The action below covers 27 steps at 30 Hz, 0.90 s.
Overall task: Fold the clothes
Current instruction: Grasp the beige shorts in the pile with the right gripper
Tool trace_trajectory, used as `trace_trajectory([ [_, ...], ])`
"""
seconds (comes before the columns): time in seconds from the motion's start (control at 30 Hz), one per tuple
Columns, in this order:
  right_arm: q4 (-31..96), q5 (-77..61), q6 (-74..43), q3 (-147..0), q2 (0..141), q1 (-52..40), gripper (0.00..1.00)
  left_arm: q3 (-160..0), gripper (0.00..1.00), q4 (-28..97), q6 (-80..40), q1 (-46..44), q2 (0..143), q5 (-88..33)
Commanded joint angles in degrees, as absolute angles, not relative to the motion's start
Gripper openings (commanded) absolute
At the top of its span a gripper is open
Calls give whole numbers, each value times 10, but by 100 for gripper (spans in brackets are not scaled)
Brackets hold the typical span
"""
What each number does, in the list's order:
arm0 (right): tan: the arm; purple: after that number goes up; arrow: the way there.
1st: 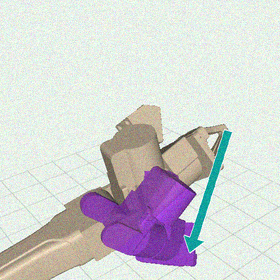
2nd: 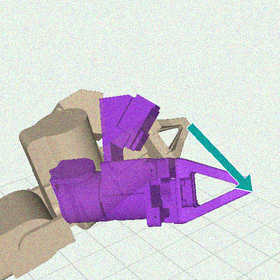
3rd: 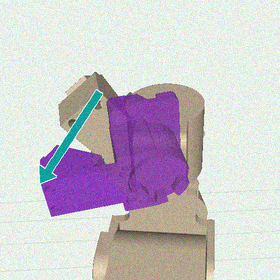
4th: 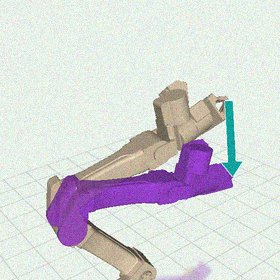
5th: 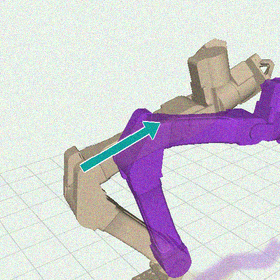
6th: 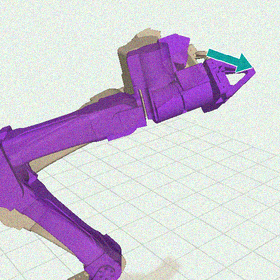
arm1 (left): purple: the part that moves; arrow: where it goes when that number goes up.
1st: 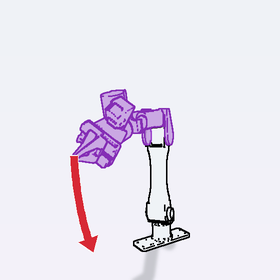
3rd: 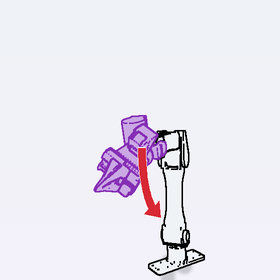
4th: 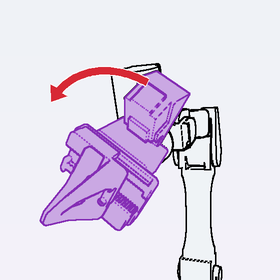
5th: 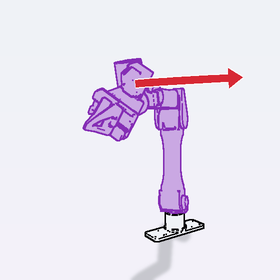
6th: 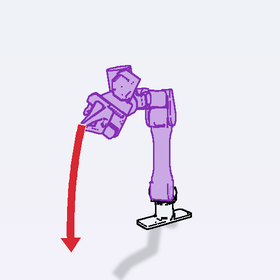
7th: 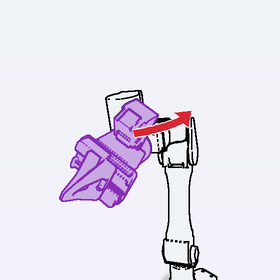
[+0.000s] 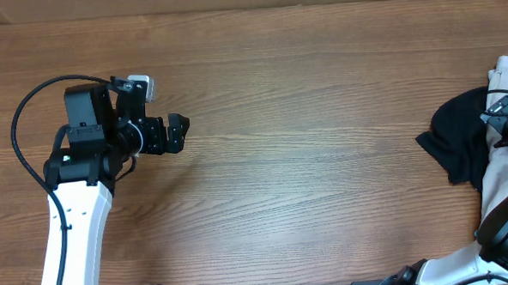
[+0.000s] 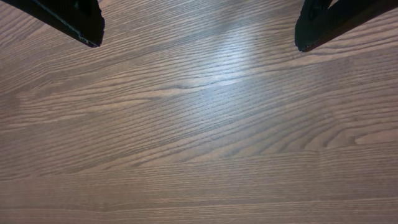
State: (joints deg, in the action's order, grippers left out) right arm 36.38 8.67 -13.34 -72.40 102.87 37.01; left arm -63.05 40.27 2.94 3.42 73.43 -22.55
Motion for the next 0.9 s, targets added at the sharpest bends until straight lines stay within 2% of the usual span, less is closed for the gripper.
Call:
trace_trajectory([
  [0.0,360,90,-117,-735,1057,370,90,-642,100,400,21,37,738,-236],
  [0.17,363,116,-118,-735,1077,370,88,-642,100,400,22,37,738,-236],
  [0.27,368,145,-119,-735,1080,370,78,-642,100,400,22,37,738,-234],
  [0.37,369,153,-122,-735,1080,370,56,-642,100,400,22,37,738,-234],
  [0.47,372,157,-136,-735,1080,370,17,-642,100,396,22,37,738,-234],
  [0.5,372,158,-138,-735,1080,370,8,-642,100,394,22,37,738,-234],
  [0.53,374,158,-147,-738,1080,370,4,-642,100,391,22,37,738,-234],
  [0.87,475,65,-170,-844,1080,369,4,-642,96,368,22,37,738,-234],
])
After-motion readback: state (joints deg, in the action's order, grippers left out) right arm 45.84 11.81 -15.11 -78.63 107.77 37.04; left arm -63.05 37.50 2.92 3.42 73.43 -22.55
